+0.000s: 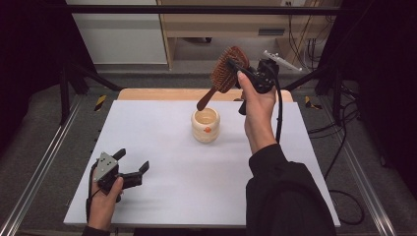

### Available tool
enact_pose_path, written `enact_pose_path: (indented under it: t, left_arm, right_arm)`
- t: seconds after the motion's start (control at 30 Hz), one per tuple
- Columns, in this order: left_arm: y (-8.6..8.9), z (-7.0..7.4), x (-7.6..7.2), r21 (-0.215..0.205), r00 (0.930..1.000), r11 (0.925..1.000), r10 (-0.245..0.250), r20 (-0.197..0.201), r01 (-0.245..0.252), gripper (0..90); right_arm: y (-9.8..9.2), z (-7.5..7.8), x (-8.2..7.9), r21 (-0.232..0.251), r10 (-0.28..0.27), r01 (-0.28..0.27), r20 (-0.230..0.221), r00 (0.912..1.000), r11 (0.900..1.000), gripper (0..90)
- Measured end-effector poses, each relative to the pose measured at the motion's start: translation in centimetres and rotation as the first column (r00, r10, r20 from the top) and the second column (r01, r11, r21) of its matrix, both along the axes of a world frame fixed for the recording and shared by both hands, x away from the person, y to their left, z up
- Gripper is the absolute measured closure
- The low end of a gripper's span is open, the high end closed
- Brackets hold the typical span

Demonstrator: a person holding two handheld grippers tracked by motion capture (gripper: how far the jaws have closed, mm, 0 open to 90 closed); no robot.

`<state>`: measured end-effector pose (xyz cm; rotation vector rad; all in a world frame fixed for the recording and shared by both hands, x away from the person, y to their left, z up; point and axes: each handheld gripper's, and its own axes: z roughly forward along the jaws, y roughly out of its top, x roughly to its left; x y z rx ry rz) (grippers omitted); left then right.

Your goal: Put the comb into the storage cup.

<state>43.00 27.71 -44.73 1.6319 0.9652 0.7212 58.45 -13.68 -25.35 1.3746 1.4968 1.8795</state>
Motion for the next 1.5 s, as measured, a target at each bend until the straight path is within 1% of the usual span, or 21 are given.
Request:
enact_pose_path:
  t: [0.3, 0.47, 0.53, 0.63, 0.83, 0.93, 1.1, 1.37, 1.5]
  left_arm:
    - [0.0, 0.0, 0.0, 0.0, 1.0, 1.0, -0.001, 0.0, 0.001, 2.3]
    - [0.0, 0.0, 0.0, 0.001, 1.0, 1.0, -0.001, -0.002, 0.001, 2.3]
    - [0.0, 0.0, 0.0, 0.001, 1.0, 1.0, 0.0, -0.002, 0.0, 2.4]
    - [0.0, 0.0, 0.0, 0.0, 1.0, 1.0, 0.0, -0.001, 0.0, 2.4]
    - [0.0, 0.0, 0.0, 0.001, 1.0, 1.0, 0.001, 0.0, -0.001, 2.3]
    - [0.0, 0.0, 0.0, 0.003, 1.0, 1.0, 0.001, -0.001, -0.001, 2.3]
    - [0.0, 0.0, 0.0, 0.002, 1.0, 1.0, 0.0, 0.0, 0.0, 2.4]
    - [0.0, 0.0, 0.0, 0.001, 1.0, 1.0, 0.0, 0.001, 0.0, 2.3]
    - [-0.1, 0.0, 0.0, 0.004, 1.0, 1.0, -0.004, -0.002, 0.004, 2.4]
  right_arm:
    - [0.0, 0.0, 0.0, -0.01, -0.004, 0.004, -0.001, 1.0, 1.0, 52.3]
    - [-0.1, 0.0, 0.0, 0.003, -0.012, 0.012, 0.001, 0.9999, 1.0, 52.2]
    - [-0.1, 0.0, -0.1, -0.009, -0.022, 0.022, 0.005, 0.9997, 1.0, 52.2]
    - [-0.1, -0.1, 0.0, -0.013, -0.023, 0.023, 0.004, 0.9997, 1.0, 52.2]
    - [-0.2, -0.2, 0.0, -0.034, -0.03, 0.03, 0.005, 0.9996, 0.999, 52.2]
    - [0.0, -0.4, 0.0, -0.054, -0.029, 0.029, 0.002, 0.9996, 0.998, 52.1]
    - [0.4, -1.1, 0.2, -0.09, -0.031, 0.031, 0.0, 0.9995, 0.995, 52.1]
    - [1.0, -2.7, 0.5, -0.11, -0.033, 0.03, -0.028, 0.9991, 0.993, 52.0]
    - [1.5, -3.5, 0.8, -0.139, -0.032, 0.027, -0.035, 0.9989, 0.99, 52.0]
